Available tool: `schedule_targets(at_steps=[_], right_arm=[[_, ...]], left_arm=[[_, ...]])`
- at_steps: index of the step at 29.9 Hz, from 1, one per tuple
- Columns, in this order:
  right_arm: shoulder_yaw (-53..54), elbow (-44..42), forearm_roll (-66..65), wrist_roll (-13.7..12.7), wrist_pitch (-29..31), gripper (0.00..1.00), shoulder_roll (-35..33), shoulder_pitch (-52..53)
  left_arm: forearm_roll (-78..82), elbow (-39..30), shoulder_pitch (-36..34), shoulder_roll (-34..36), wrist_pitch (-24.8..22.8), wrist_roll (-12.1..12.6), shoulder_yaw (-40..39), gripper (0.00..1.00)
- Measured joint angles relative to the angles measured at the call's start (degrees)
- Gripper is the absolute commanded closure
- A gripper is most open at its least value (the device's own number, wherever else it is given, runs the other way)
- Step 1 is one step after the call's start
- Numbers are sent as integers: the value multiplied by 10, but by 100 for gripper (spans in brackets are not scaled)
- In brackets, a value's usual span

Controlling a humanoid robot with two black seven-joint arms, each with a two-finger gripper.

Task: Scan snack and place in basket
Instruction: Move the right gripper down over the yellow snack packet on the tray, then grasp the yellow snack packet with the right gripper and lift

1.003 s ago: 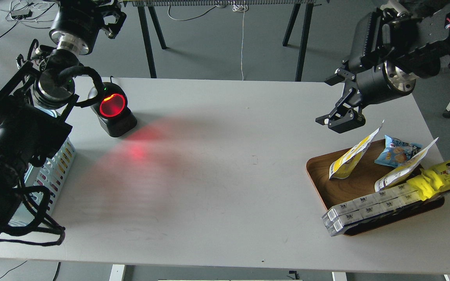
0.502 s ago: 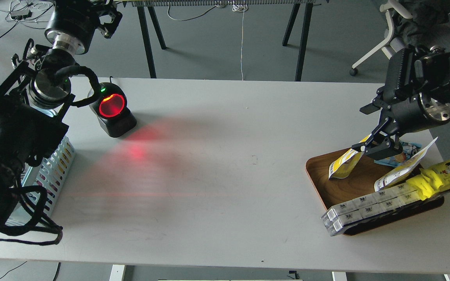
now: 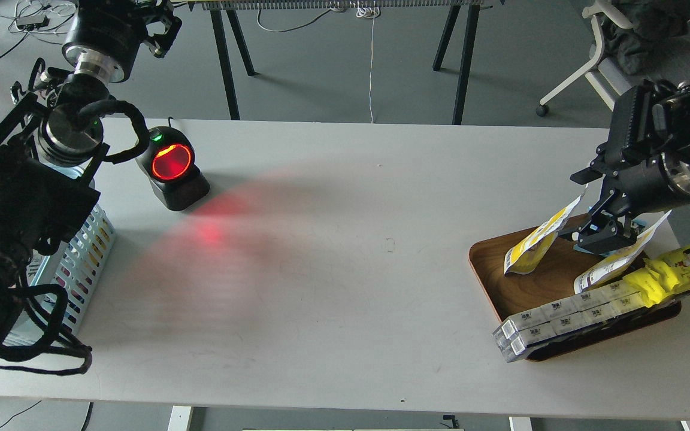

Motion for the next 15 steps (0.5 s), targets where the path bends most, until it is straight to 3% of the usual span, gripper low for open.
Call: schedule_targets(at_steps=[15], right_arm=[[17, -56, 4, 0, -17, 10, 30, -54]], left_arm=[[1, 1, 1, 0, -1, 0, 0, 0]])
